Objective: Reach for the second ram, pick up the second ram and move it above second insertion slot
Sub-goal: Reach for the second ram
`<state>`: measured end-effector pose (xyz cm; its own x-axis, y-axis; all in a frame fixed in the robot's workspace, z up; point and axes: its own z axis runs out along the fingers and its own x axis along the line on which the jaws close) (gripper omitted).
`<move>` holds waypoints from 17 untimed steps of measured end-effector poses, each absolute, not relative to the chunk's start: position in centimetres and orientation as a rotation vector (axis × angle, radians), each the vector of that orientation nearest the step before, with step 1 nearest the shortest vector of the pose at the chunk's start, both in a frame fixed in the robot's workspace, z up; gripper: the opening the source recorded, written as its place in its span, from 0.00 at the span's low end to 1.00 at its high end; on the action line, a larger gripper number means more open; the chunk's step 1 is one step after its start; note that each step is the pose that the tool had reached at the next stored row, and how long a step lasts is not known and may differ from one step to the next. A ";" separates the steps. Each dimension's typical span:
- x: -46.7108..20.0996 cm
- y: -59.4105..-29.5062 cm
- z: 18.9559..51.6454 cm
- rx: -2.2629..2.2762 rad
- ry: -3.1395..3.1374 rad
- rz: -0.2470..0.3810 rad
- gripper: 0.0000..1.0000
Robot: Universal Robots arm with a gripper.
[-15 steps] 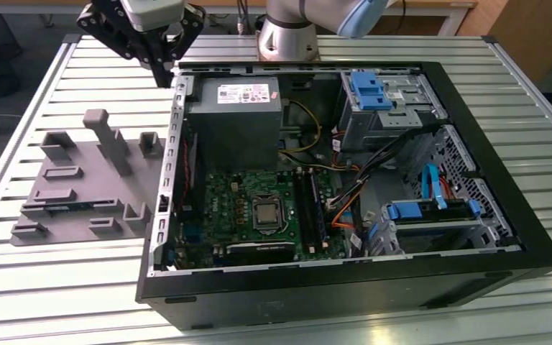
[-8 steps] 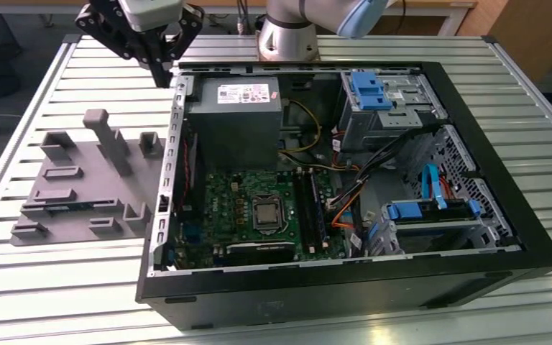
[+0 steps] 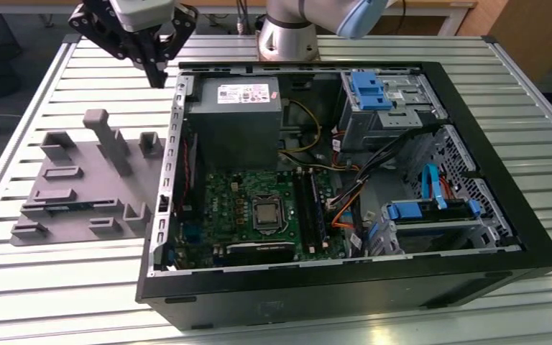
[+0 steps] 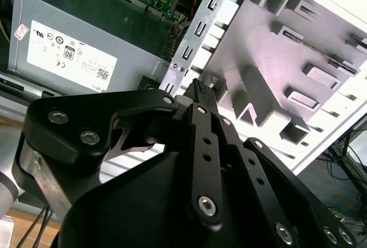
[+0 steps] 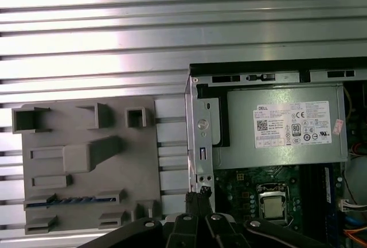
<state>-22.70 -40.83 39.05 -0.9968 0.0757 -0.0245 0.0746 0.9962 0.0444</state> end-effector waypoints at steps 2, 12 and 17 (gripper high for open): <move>-22.8 -40.8 39.0 0.117 3.113 0.068 0.11; -23.3 -40.8 39.0 0.117 3.113 0.068 0.11; -23.3 -40.8 39.0 0.117 3.113 0.068 0.11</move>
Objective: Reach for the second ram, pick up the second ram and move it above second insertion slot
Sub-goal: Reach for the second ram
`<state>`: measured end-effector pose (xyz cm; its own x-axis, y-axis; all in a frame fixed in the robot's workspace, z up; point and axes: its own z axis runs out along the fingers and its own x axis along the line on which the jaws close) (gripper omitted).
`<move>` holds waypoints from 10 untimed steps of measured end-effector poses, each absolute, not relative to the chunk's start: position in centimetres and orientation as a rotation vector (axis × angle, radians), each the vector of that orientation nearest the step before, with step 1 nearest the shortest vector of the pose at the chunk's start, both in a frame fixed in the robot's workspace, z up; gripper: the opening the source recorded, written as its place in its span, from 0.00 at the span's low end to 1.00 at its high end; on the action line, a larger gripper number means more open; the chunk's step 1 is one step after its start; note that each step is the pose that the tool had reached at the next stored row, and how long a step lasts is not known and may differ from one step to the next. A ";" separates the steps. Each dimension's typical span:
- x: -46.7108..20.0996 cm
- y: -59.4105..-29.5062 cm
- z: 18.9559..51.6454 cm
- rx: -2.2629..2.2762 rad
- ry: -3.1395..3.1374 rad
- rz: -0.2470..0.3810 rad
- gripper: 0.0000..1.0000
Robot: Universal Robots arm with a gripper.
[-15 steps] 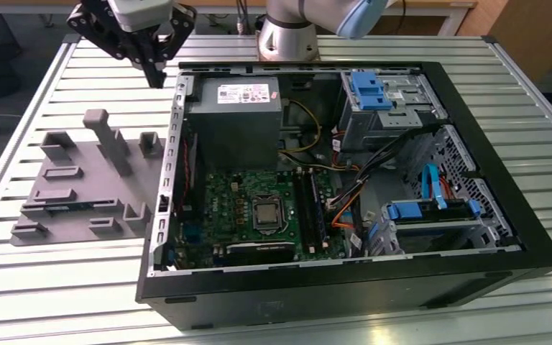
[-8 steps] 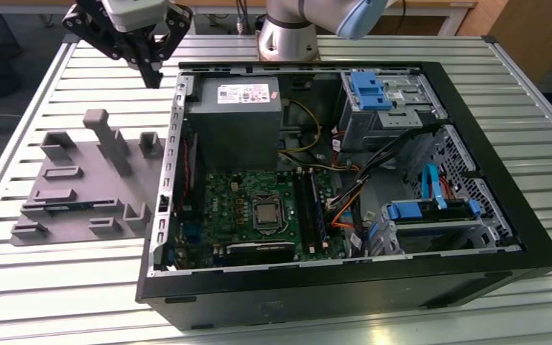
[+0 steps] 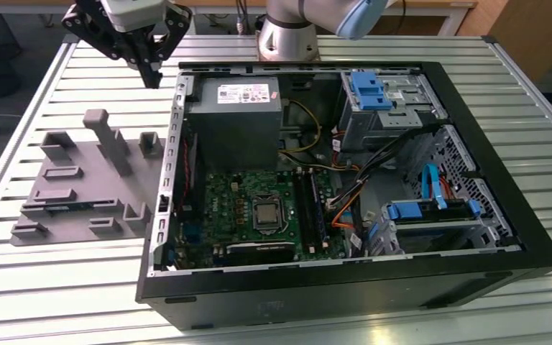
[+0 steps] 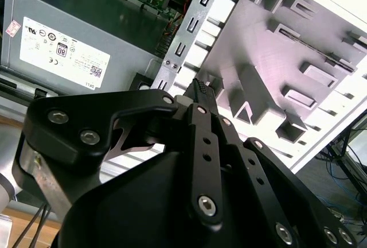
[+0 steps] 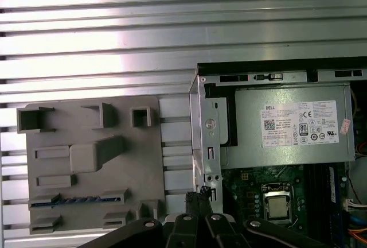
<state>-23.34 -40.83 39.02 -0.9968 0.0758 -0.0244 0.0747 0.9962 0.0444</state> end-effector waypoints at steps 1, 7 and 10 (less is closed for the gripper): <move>-23.3 -40.8 39.0 0.117 3.113 0.068 0.11; -23.6 -40.8 39.0 0.117 3.113 0.068 0.11; -24.2 -40.8 39.0 0.117 3.113 0.068 0.11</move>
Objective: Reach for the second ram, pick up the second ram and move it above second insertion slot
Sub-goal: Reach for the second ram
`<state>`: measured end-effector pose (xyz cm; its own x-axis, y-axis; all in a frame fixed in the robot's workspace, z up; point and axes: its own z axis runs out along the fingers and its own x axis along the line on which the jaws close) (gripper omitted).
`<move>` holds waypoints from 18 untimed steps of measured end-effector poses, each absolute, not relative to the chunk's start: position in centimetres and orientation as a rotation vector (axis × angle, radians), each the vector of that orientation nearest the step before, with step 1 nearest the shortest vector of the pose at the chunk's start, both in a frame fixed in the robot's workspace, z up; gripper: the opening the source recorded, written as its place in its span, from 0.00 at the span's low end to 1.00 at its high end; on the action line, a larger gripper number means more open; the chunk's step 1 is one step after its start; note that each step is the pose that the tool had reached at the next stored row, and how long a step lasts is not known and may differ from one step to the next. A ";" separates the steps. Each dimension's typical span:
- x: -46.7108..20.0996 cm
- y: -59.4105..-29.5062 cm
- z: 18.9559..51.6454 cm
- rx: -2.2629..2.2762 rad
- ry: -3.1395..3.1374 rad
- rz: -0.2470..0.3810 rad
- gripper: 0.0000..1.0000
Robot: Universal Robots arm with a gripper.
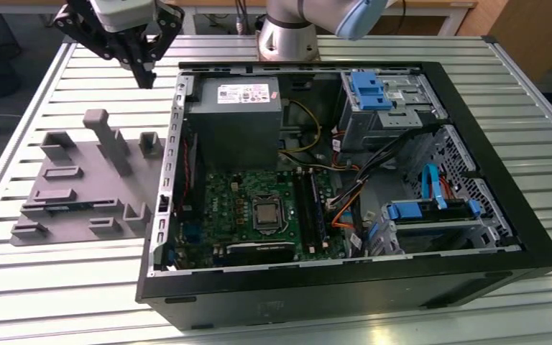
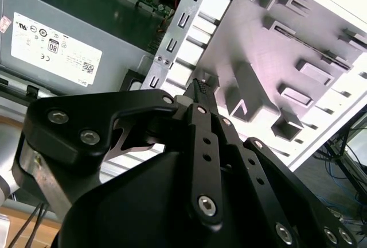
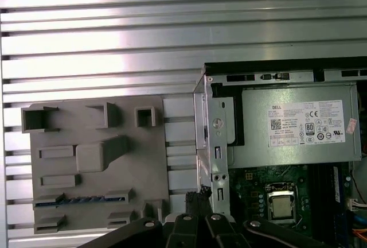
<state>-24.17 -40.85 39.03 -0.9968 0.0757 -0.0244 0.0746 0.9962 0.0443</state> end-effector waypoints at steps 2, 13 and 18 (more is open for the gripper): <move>-24.4 -41.0 39.0 0.117 3.113 0.068 0.11; -25.4 -41.9 39.0 0.117 3.112 0.068 0.11; -25.6 -41.9 39.0 0.117 3.113 0.068 0.11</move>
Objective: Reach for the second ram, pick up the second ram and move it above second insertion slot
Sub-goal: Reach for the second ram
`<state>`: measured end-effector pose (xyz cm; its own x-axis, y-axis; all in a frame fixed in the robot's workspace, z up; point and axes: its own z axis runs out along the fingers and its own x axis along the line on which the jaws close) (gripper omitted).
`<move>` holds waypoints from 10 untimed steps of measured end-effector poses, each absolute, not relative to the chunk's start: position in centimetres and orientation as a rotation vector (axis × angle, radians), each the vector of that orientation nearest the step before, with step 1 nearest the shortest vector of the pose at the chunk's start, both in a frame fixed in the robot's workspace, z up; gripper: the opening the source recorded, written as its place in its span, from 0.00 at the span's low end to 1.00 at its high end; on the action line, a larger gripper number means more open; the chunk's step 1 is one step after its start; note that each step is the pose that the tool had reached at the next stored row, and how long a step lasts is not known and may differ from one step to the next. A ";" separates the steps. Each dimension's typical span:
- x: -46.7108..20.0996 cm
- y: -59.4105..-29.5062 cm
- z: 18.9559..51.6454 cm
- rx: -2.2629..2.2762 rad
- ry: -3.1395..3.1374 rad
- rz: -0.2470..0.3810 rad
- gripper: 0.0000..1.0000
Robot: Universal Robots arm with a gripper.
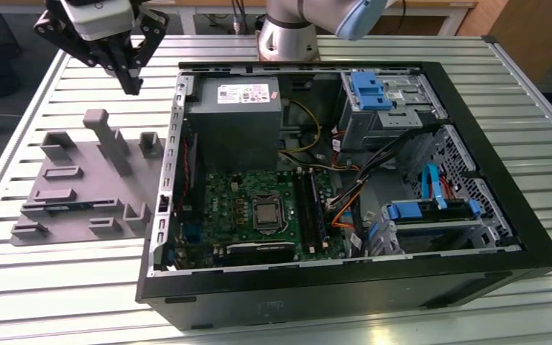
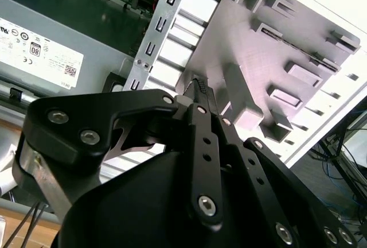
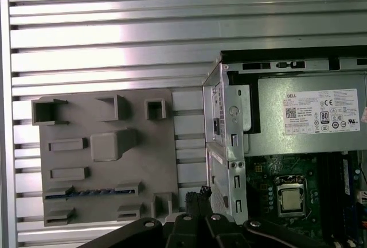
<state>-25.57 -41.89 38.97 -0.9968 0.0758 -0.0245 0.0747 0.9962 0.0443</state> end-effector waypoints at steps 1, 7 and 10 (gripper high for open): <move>-25.6 -41.9 39.0 0.117 3.113 0.068 0.11; -25.7 -41.9 39.0 0.117 3.113 0.068 0.11; -26.1 -41.9 39.0 0.117 3.113 0.068 0.11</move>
